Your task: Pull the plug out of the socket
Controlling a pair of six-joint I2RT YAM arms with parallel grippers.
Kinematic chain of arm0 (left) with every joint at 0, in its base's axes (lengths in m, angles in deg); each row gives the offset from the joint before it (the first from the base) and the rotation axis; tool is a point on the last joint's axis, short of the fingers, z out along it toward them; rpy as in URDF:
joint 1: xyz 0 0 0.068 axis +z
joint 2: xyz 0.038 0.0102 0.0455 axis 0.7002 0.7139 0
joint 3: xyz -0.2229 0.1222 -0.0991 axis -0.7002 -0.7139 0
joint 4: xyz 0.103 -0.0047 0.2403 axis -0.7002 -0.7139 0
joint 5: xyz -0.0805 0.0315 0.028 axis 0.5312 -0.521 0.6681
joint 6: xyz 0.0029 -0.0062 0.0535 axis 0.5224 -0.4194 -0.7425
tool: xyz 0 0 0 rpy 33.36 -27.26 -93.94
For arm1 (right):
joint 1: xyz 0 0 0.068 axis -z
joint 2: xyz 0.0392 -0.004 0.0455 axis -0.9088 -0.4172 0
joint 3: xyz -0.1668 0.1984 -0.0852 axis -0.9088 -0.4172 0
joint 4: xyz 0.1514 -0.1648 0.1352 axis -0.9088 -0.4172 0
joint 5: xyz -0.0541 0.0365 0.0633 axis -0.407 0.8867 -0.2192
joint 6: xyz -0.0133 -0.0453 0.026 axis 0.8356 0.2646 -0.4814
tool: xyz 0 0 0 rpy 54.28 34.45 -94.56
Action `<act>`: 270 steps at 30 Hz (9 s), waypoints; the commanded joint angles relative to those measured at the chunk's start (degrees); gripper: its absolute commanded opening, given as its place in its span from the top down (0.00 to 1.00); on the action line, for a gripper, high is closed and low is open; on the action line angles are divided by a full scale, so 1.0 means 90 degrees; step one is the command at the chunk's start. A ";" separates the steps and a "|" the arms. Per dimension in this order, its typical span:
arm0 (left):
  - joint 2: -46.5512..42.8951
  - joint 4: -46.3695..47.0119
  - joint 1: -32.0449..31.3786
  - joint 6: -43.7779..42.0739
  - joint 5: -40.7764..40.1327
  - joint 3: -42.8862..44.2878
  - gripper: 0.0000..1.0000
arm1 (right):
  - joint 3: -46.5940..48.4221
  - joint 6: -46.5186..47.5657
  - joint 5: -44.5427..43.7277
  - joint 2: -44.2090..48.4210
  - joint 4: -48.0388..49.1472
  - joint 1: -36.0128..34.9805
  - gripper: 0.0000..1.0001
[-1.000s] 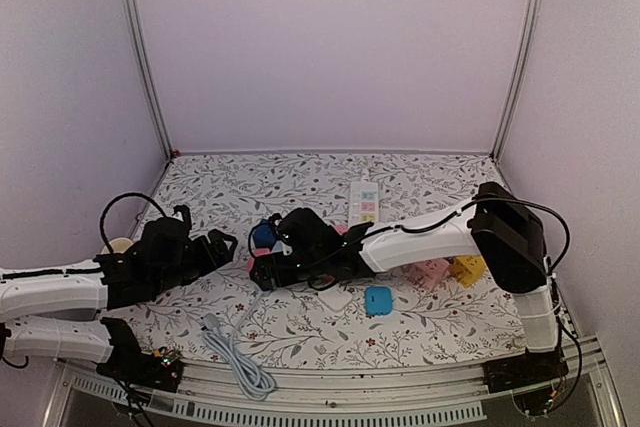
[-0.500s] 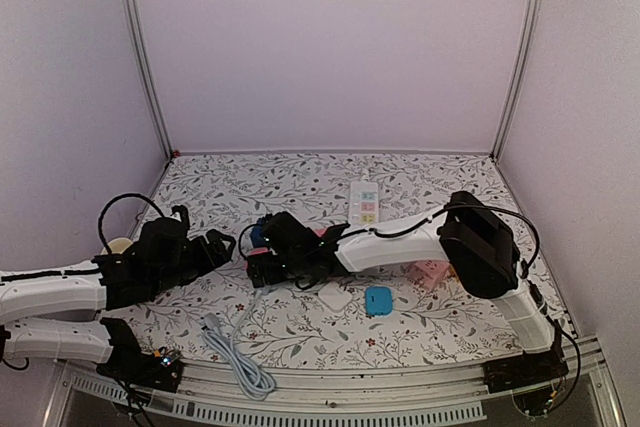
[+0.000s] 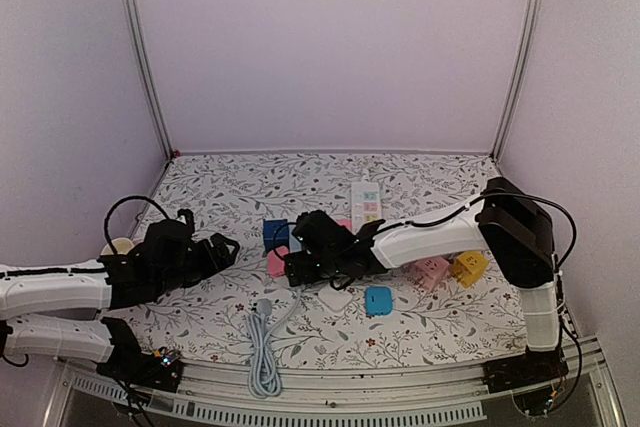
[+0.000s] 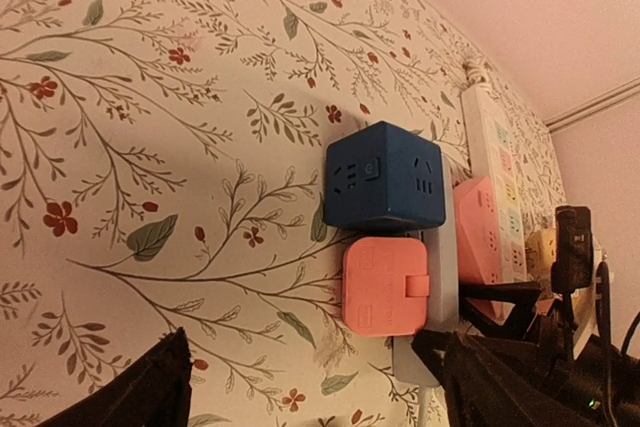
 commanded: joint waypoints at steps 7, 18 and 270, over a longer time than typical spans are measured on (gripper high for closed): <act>0.0559 0.0867 0.0074 0.0131 0.0504 -0.0241 0.13 | -0.0236 0.0144 0.0122 0.0142 -0.0109 0.0039 0.34; 0.1374 0.2053 0.0082 0.0500 0.1202 -0.0431 0.15 | -0.0192 0.0257 0.0182 0.0039 -0.0249 -0.0104 0.42; 0.1059 0.3378 -0.0613 0.0314 0.1465 0.0512 0.58 | -0.2760 0.1149 -0.0047 0.3415 0.2319 -0.0759 0.98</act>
